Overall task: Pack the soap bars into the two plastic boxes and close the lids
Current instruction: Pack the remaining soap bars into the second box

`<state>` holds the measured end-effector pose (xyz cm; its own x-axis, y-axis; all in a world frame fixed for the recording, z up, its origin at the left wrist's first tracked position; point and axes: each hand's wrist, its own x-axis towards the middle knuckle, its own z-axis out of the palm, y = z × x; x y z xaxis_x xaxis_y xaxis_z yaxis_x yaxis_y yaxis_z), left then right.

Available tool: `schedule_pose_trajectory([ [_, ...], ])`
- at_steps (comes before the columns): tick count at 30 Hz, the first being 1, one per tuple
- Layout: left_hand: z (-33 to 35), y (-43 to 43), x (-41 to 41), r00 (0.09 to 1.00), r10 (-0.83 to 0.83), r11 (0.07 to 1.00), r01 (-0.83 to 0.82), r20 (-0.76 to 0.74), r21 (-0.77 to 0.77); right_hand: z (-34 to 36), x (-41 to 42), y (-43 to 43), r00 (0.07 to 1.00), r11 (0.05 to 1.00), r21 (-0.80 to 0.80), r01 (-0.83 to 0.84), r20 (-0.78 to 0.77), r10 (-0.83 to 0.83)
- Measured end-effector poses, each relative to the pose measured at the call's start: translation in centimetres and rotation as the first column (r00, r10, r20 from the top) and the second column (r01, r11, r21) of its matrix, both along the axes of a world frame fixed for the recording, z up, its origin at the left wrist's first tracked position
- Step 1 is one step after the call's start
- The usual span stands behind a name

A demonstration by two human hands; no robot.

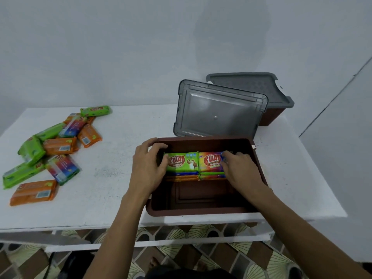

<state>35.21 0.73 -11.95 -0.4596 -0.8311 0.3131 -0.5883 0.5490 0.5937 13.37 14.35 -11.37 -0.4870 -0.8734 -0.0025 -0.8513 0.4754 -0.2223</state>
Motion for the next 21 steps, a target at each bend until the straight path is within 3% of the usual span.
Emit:
schedule_pose_trajectory([
  [2, 0.1, -0.2, 0.3, 0.999, -0.046, 0.999, 0.046, -0.021, 0.011, 0.8, 0.7, -1.0, 0.994, 1.000, -0.021, 0.010, -0.111, -0.012],
  [5, 0.3, -1.2, 1.7, 0.993, -0.089, 0.994, 0.093, -0.077, 0.050, 2.4, 2.4, -3.6, 0.983, 0.966, -0.235, -0.108, -0.168, 0.069],
  [7, 0.2, -2.5, 3.4, 0.994, -0.077, 0.995, 0.082, -0.081, 0.057, 3.3, 4.0, -6.3, 0.977, 0.917, -0.346, -0.199, -0.141, 0.159],
  [11, -0.3, -6.6, 8.2, 0.999, 0.019, 0.997, -0.016, -0.044, 0.070, 4.0, 8.1, -13.3, 0.931, 0.849, -0.409, -0.335, -0.004, 0.365],
  [17, -1.7, -14.8, 16.8, 0.970, 0.219, 0.974, -0.224, 0.104, 0.029, 2.6, 16.1, -25.0, 0.820, 0.811, -0.257, -0.526, 0.098, 0.563],
  [21, -2.4, -19.5, 22.2, 0.883, 0.441, 0.895, -0.445, 0.160, -0.011, -0.2, 20.8, -31.8, 0.718, 0.723, -0.076, -0.686, 0.089, 0.691],
])
